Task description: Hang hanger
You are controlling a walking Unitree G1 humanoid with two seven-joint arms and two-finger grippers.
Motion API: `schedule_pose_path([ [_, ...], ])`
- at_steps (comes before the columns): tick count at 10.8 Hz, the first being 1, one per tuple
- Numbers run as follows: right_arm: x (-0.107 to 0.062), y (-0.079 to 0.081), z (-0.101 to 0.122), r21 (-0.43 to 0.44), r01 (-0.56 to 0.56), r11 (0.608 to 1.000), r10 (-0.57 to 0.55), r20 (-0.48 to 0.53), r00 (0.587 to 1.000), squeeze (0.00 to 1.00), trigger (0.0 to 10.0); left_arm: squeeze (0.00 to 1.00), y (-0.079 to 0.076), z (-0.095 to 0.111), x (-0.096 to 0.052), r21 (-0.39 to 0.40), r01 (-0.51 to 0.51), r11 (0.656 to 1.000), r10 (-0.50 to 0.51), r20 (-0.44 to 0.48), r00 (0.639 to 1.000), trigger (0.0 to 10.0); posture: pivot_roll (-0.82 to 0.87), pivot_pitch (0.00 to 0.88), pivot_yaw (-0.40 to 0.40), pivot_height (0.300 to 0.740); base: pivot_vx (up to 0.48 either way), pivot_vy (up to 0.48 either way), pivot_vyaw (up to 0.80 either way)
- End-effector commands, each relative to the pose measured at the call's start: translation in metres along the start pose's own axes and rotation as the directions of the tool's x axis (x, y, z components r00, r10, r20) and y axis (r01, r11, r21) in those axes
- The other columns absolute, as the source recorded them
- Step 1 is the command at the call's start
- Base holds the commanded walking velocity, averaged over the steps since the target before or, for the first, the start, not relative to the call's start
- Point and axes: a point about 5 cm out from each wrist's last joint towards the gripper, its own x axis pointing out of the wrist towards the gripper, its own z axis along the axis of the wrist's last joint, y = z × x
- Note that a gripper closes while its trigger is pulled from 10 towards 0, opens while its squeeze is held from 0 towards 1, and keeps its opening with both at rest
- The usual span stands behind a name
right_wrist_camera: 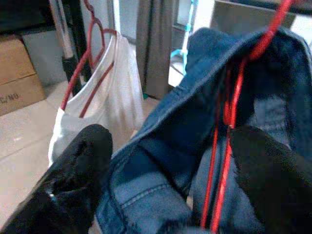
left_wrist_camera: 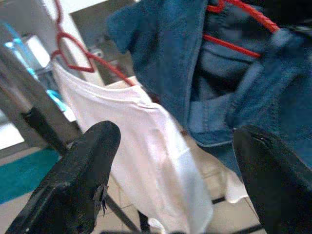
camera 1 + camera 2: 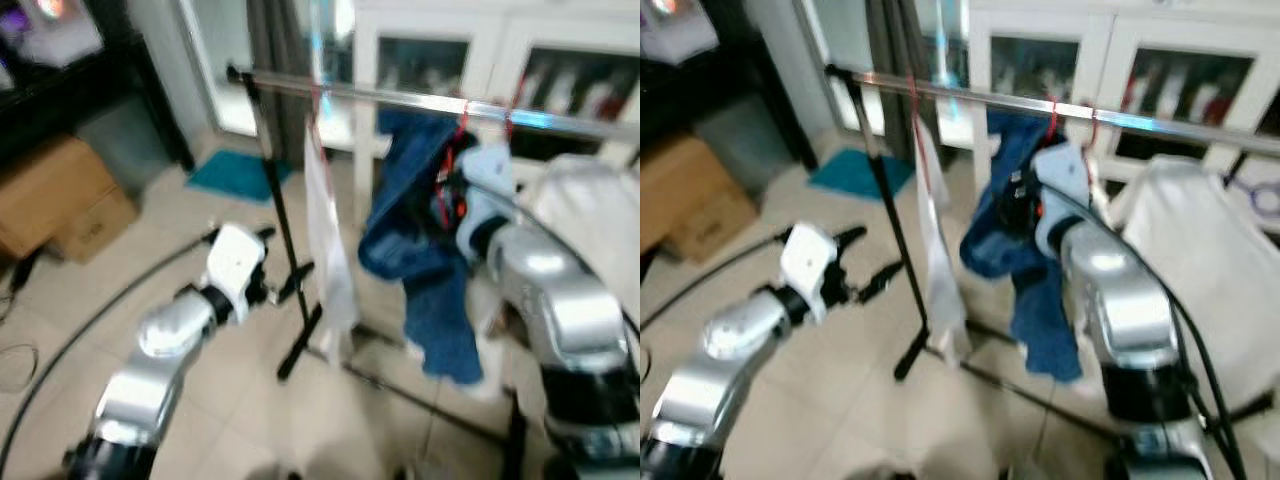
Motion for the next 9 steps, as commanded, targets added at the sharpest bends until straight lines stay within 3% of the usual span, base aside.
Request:
schedule_pose_path([
  [1,0.005,0.002,-0.001,-0.007,0.018,1.000,-0.018,-0.020,1.000,0.00,10.0,0.00,-0.001,0.000,-0.003,0.022,0.013,1.000,-0.013,-0.005,1.000,10.0,-0.08,0.047,0.111,0.740,0.000,0.000,0.00],
  [4,0.024,-0.009,0.002,0.004,0.162,0.987,-0.161,-0.012,0.987,0.00,10.0,0.00,0.001,0.001,-0.004,0.030,0.006,1.000,-0.006,-0.004,1.000,10.0,-0.08,0.042,0.106,0.740,0.000,0.000,0.00],
  [8,0.049,-0.004,0.017,0.009,0.125,0.992,-0.125,0.063,0.990,0.00,10.0,0.00,-0.003,0.002,-0.002,0.024,0.026,0.999,-0.026,0.006,1.000,10.0,-0.08,0.049,0.103,0.740,0.000,0.000,0.00],
  [9,0.056,-0.001,0.019,-0.012,0.114,0.993,-0.113,0.070,0.991,0.00,5.7,0.00,-0.003,0.002,-0.002,0.026,0.026,0.999,-0.026,0.005,1.000,10.0,-0.08,0.049,0.101,0.740,0.000,0.000,0.00],
])
